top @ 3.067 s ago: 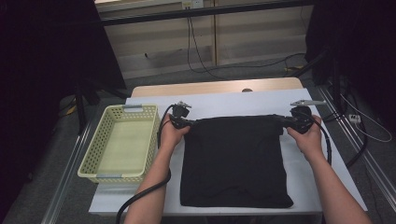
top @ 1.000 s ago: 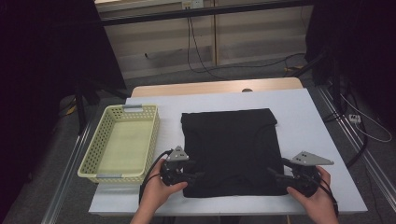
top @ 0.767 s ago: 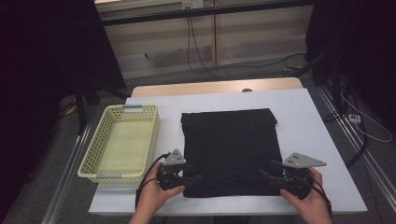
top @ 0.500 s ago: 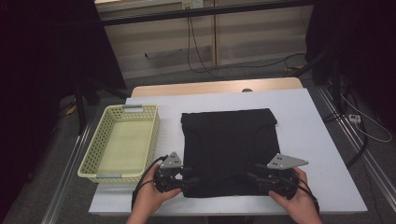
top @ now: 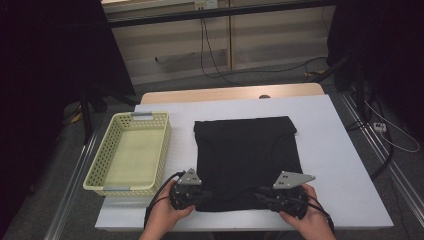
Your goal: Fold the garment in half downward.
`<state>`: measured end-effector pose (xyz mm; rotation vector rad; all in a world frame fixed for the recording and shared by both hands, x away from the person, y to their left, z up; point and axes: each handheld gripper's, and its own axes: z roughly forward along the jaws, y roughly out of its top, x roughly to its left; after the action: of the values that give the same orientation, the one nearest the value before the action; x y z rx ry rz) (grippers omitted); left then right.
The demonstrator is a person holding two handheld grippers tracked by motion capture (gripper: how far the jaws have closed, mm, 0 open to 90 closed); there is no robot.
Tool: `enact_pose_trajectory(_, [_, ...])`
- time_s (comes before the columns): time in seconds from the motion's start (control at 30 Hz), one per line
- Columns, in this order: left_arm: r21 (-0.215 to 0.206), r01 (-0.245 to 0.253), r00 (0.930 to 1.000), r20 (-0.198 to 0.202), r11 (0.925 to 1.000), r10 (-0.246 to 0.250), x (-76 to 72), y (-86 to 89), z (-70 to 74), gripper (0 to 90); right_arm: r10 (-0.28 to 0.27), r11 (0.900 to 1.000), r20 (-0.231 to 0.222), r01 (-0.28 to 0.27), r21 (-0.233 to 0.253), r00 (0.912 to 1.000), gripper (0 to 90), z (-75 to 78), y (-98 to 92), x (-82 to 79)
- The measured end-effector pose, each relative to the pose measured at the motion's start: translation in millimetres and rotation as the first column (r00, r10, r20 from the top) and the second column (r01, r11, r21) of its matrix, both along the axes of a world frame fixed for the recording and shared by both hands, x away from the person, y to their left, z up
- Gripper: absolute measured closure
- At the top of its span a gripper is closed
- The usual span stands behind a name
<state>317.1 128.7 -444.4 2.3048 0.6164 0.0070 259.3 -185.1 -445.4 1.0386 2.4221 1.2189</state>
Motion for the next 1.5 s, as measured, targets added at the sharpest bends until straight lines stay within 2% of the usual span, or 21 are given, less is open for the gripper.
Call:
enact_pose_trajectory(0.03, [0.005, 0.005, 1.0, 0.0, 1.0, -0.005, -0.1, 0.5, 0.7, 90.0, 0.0, 0.999, 0.001, 0.0, -0.033, 1.0, 70.7, -2.9, 2.0, 1.6])
enact_pose_trajectory(0.13, [-0.005, 0.016, 0.9998, -0.008, 0.9999, -0.016, -0.7, 5.8, 6.4, 90.0, 0.012, 0.999, -0.026, -0.013, -0.041, 0.9996, 75.3, -8.4, 4.8, 6.3])
enact_pose_trajectory(0.2, [-0.008, 0.023, 0.9997, -0.005, 0.9997, -0.023, -0.7, 12.1, 11.4, 90.0, 0.01, 0.999, -0.017, -0.011, -0.05, 0.9998, 83.2, -10.6, 6.0, 9.3])
enact_pose_trajectory(0.3, [-0.027, 0.004, 1.0, -0.003, 0.9996, -0.004, -1.9, 24.7, 16.1, 90.0, 0.018, 0.999, -0.03, -0.019, -0.044, 0.9994, 90.0, -10.5, 2.1, 13.1])
enact_pose_trajectory(0.4, [-0.017, -0.01, 0.9999, -0.008, 0.9998, 0.01, -2.1, 36.5, 14.0, 90.0, 0.037, 0.999, -0.047, -0.039, -0.034, 0.9982, 90.0, -7.2, -3.7, 10.7])
enact_pose_trajectory(0.47, [-0.047, -0.027, 0.999, -0.036, 0.9985, 0.025, -0.4, 41.9, 11.2, 90.0, 0.041, 0.999, -0.045, -0.042, -0.013, 0.9981, 90.0, -2.4, -10.3, 5.2])
enact_pose_trajectory(0.5, [-0.046, -0.023, 0.9989, -0.041, 0.9987, 0.021, -0.1, 42.2, 10.1, 90.0, 0.051, 0.999, -0.049, -0.051, -0.005, 0.9975, 90.0, -0.9, -13.7, 1.7])
enact_pose_trajectory(0.6, [-0.02, -0.004, 0.9993, -0.038, 0.9998, 0.003, -0.4, 37.2, 7.4, 90.0, 0.065, 0.997, -0.06, -0.067, -0.032, 0.9961, 90.0, -1.2, -22.9, -7.1])
enact_pose_trajectory(0.63, [-0.021, -0.002, 0.9992, -0.039, 0.9998, 0.001, -0.6, 35.5, 7.3, 90.0, 0.067, 0.997, -0.065, -0.07, -0.036, 0.9956, 90.0, -2.2, -25.6, -7.7])
enact_pose_trajectory(0.7, [-0.035, -0.009, 0.9991, -0.041, 0.9993, 0.008, -0.3, 33.6, 8.1, 86.5, 0.057, 0.998, -0.076, -0.058, -0.014, 0.9955, 90.0, -4.3, -29.3, -6.7])
enact_pose_trajectory(0.73, [-0.054, -0.022, 0.9988, -0.045, 0.9983, 0.019, 0.5, 33.0, 8.9, 78.7, 0.053, 0.999, -0.079, -0.053, -0.004, 0.9955, 89.0, -4.6, -30.1, -6.1])
enact_pose_trajectory(0.8, [-0.076, -0.045, 0.9985, -0.035, 0.9961, 0.042, 2.9, 31.0, 12.0, 62.1, 0.027, 0.999, -0.083, -0.025, 0.029, 0.9961, 76.8, -1.9, -29.8, -5.7])
enact_pose_trajectory(0.9, [-0.105, -0.066, 0.9978, -0.013, 0.9923, 0.065, 8.8, 25.1, 18.0, 49.7, 0.002, 0.998, -0.039, 0.0, 0.057, 0.9992, 66.0, 6.5, -31.2, -4.9])
enact_pose_trajectory(0.97, [-0.104, -0.062, 0.9979, 0.013, 0.9926, 0.064, 12.4, 18.7, 22.1, 45.7, -0.048, 0.998, -0.004, 0.048, 0.039, 0.9988, 61.9, 10.9, -35.7, -2.1])
enact_pose_trajectory(1.03, [-0.115, -0.061, 0.9978, 0.018, 0.9915, 0.064, 16.4, 11.2, 25.1, 40.0, -0.107, 0.994, 0.011, 0.107, 0.03, 0.9942, 57.7, 12.5, -42.5, 2.2])
enact_pose_trajectory(1.1, [-0.12, -0.06, 0.9976, 0.026, 0.991, 0.064, 19.7, 3.8, 26.0, 39.2, -0.153, 0.988, 0.029, 0.153, 0.003, 0.9878, 56.4, 12.3, -49.0, 4.1])
enact_pose_trajectory(1.23, [-0.131, -0.058, 0.9977, 0.027, 0.9897, 0.062, 24.9, -9.3, 25.6, 37.9, -0.204, 0.979, 0.019, 0.204, -0.007, 0.9789, 56.1, 8.1, -60.4, 4.0])
enact_pose_trajectory(1.33, [-0.135, -0.053, 0.9985, 0.004, 0.9894, 0.054, 27.0, -15.6, 22.5, 39.6, -0.203, 0.979, -0.001, 0.203, 0.009, 0.9791, 56.2, 5.6, -62.5, 3.1])
enact_pose_trajectory(1.4, [-0.118, -0.046, 0.9987, 0.013, 0.9919, 0.048, 26.2, -18.7, 17.9, 42.4, -0.186, 0.982, -0.02, 0.186, 0.009, 0.9823, 56.2, 2.5, -59.7, 2.6])
enact_pose_trajectory(1.43, [-0.1, -0.034, 0.9993, 0.011, 0.9944, 0.036, 25.4, -19.9, 15.1, 45.6, -0.179, 0.984, -0.025, 0.179, 0.006, 0.9835, 56.6, 0.6, -57.8, 2.2])
enact_pose_trajectory(1.5, [-0.092, -0.036, 0.9994, -0.005, 0.9952, 0.035, 24.5, -21.2, 9.5, 48.9, -0.157, 0.987, -0.042, 0.156, -0.021, 0.9867, 57.3, -3.9, -53.9, 2.0])
